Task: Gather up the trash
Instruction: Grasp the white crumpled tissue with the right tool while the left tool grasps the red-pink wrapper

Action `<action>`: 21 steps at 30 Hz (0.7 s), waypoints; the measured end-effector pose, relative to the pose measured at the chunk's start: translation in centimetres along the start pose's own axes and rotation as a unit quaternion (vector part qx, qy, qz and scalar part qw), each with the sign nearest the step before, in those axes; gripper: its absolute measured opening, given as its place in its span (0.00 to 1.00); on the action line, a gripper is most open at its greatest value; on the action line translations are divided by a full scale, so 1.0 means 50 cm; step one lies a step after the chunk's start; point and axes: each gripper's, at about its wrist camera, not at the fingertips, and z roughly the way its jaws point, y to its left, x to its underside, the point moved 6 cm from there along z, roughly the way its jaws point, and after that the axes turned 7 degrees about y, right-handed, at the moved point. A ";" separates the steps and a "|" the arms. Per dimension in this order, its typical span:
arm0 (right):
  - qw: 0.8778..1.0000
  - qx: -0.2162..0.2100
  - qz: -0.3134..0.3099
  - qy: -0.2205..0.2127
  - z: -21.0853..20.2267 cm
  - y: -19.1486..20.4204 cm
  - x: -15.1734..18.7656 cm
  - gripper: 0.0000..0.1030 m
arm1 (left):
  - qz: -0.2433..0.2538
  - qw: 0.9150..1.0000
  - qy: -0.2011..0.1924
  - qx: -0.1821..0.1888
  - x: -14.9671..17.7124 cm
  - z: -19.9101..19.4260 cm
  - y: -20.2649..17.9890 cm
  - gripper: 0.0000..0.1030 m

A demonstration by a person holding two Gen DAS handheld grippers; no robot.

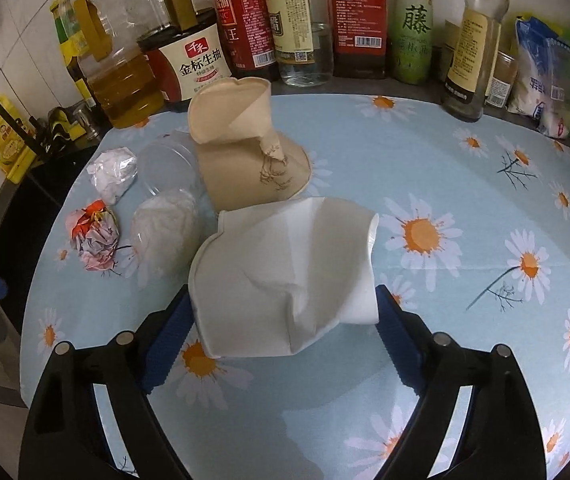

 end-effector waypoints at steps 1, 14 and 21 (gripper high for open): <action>1.000 -0.002 0.002 0.000 -0.005 -0.003 0.002 0.84 | 0.000 1.000 0.002 -0.002 -0.005 0.004 0.001 0.93; 0.999 -0.028 0.014 -0.015 -0.097 -0.038 0.040 0.84 | 0.041 0.999 0.008 -0.006 -0.054 0.042 -0.022 0.92; 0.999 -0.044 0.018 -0.024 -0.131 -0.056 0.069 0.84 | 0.052 0.998 0.018 -0.014 -0.099 0.085 -0.016 0.82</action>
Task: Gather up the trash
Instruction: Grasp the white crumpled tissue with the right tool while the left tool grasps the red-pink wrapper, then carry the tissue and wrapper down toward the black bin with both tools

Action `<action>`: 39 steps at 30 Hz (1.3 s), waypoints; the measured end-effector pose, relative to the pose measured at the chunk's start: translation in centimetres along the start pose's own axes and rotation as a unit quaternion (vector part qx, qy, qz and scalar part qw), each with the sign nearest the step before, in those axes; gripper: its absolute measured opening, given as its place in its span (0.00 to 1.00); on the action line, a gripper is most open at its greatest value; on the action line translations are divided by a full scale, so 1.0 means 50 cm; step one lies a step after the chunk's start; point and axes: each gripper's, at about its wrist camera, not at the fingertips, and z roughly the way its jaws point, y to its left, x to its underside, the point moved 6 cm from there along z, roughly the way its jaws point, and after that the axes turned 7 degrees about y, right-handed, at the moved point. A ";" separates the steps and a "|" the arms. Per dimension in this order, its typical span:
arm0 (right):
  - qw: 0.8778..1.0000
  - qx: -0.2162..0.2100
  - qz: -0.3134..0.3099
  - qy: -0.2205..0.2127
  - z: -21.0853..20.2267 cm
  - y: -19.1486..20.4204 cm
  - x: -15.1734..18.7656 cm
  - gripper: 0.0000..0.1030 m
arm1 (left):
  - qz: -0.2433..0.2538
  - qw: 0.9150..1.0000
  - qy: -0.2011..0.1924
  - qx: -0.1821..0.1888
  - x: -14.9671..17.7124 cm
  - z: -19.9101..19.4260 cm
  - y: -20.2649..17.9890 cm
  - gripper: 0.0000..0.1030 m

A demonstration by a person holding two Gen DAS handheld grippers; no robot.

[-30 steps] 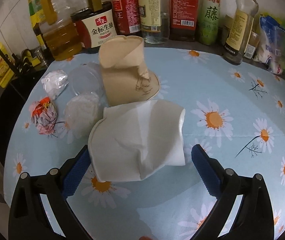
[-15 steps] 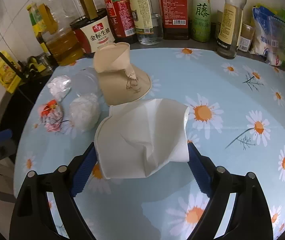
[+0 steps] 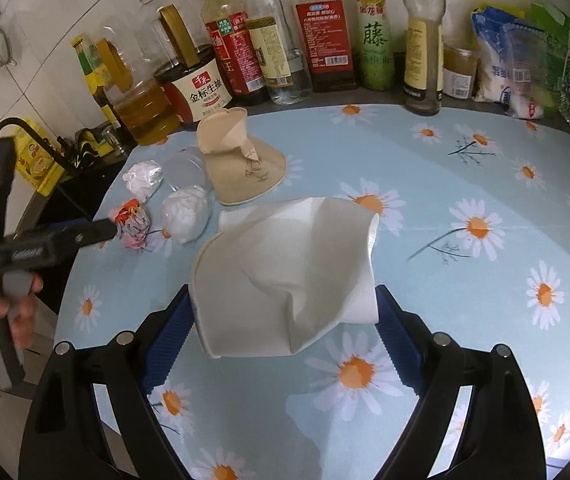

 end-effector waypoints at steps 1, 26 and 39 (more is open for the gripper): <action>1.000 -0.005 0.003 0.000 -0.003 -0.003 0.002 0.84 | 0.003 1.000 0.003 -0.003 -0.005 0.007 0.001 0.79; 1.000 -0.017 0.018 -0.001 -0.016 -0.015 0.032 0.84 | 0.022 1.000 0.008 -0.005 -0.001 0.019 -0.003 0.47; 1.000 -0.013 -0.007 -0.011 -0.053 0.066 0.059 0.84 | 0.033 0.999 -0.008 0.014 0.101 -0.054 -0.008 0.47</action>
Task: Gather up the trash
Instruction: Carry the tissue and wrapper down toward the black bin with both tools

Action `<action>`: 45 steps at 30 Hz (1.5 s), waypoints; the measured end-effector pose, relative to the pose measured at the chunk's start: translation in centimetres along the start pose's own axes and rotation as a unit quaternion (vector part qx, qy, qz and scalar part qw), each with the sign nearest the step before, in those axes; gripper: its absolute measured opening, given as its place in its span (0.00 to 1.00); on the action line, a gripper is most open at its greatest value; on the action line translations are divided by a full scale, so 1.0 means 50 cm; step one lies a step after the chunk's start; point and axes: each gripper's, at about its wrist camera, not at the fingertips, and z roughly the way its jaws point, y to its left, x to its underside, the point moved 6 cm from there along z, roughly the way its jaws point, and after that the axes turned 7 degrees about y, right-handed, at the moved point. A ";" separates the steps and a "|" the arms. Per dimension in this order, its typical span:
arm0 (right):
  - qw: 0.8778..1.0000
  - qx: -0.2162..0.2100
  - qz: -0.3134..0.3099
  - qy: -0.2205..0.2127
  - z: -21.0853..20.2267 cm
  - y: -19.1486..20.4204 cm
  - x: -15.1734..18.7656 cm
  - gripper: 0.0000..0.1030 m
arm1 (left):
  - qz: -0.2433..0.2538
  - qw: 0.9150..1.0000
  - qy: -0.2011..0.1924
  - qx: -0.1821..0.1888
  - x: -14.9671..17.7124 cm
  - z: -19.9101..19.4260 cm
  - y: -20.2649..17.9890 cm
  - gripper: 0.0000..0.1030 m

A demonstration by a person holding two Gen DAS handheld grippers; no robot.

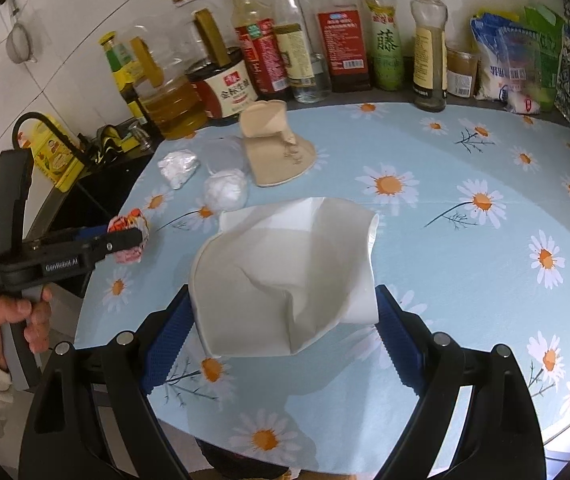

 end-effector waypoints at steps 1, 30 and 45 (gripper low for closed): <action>1.000 -0.001 -0.001 -0.001 -0.004 0.005 0.003 0.84 | -0.001 1.000 -0.001 0.002 0.008 -0.005 0.001 0.47; 1.000 -0.020 0.002 0.018 -0.026 0.243 0.248 0.84 | 0.022 0.998 -0.006 0.058 0.332 -0.136 0.026 0.47; 0.997 -0.018 0.035 0.070 0.024 0.258 0.365 0.84 | 0.018 0.994 0.046 0.094 0.443 -0.079 0.025 0.47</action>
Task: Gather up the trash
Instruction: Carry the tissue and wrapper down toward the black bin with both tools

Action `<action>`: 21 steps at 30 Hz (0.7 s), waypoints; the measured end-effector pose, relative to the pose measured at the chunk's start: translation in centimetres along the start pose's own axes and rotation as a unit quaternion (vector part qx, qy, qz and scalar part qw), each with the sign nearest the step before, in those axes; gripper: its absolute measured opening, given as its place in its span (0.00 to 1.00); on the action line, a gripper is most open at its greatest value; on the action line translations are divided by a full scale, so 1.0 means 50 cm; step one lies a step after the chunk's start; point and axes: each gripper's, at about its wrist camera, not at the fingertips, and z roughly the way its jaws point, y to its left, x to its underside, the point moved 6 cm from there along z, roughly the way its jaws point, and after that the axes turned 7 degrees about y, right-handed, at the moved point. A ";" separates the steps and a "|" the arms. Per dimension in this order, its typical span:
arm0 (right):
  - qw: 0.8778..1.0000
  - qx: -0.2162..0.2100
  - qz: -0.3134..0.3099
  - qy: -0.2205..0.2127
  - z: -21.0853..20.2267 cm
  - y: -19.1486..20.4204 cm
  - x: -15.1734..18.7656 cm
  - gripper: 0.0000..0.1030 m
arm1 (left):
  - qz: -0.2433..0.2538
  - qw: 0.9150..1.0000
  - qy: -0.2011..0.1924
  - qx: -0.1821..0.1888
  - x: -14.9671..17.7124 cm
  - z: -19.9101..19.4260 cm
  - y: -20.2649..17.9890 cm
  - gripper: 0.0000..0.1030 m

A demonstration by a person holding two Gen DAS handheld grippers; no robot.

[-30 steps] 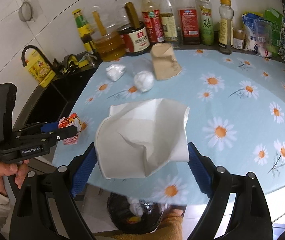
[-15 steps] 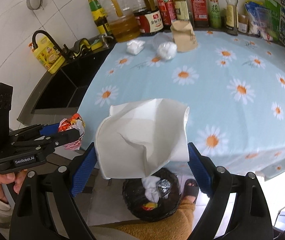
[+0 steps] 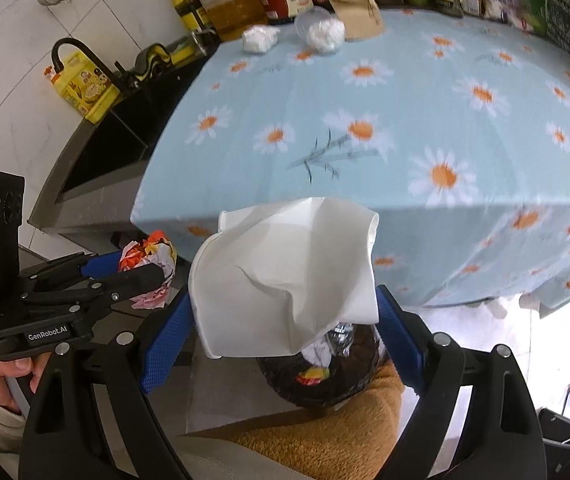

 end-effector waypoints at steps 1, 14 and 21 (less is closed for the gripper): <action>1.000 -0.001 0.000 0.006 0.007 0.000 0.007 0.84 | 0.000 1.000 0.007 0.001 0.008 0.011 0.000 0.47; 0.997 0.005 0.011 0.081 0.113 -0.021 0.085 0.84 | -0.035 0.996 0.079 0.002 0.075 0.126 0.042 0.47; 0.994 -0.002 0.022 0.107 0.148 -0.036 0.101 0.84 | -0.063 0.992 0.110 0.013 0.111 0.183 0.061 0.47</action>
